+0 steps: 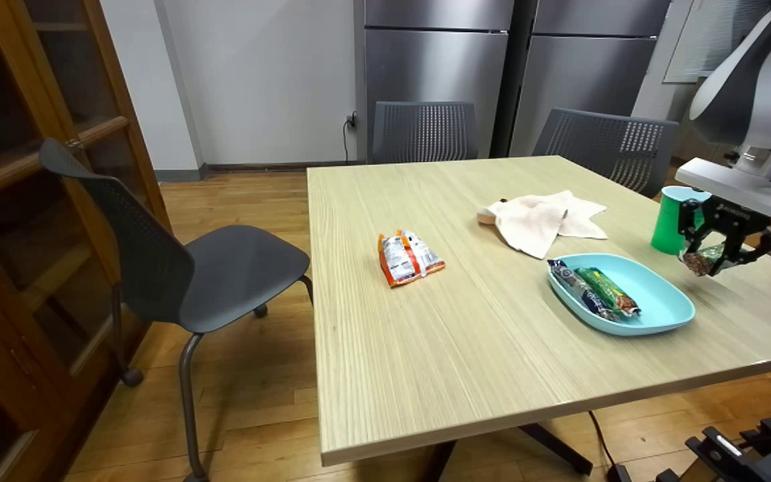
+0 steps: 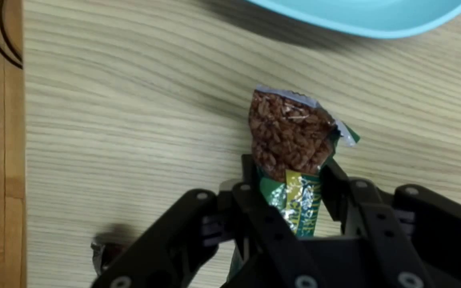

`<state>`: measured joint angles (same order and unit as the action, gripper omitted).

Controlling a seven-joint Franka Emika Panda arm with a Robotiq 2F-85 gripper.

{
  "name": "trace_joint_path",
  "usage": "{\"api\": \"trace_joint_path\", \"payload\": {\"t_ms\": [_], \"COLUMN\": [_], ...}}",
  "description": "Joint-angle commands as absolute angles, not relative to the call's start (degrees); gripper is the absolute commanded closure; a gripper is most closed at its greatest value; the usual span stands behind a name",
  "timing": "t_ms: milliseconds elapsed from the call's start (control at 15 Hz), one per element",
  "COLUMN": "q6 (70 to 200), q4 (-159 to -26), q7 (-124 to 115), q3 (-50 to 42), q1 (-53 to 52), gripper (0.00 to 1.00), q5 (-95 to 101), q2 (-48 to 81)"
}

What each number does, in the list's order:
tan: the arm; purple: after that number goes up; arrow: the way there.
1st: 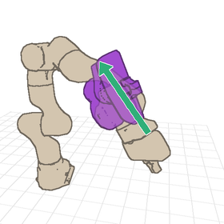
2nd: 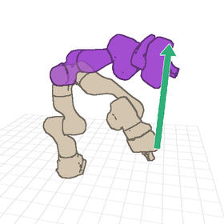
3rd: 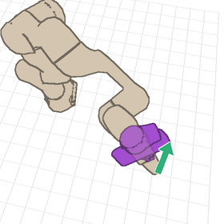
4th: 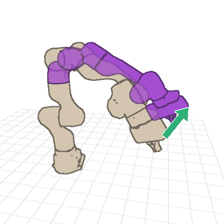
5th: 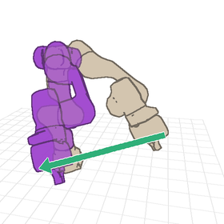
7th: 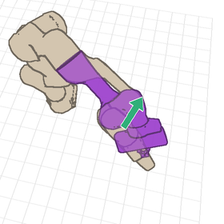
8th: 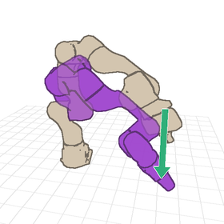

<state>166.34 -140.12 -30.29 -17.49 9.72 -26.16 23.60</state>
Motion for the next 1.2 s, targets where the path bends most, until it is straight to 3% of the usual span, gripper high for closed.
{"api": "trace_joint_path", "payload": {"t_ms": [0, 1133], "q6": [167.21, 167.51], "q4": [-147.71, -151.89], "q7": [-28.76, -17.37], "q3": [-19.28, -17.23], "q1": [6.35, -1.37], "gripper": [0.84, 0.84], "q5": [-20.68, 7.89], "q2": [15.23, 11.96]}}
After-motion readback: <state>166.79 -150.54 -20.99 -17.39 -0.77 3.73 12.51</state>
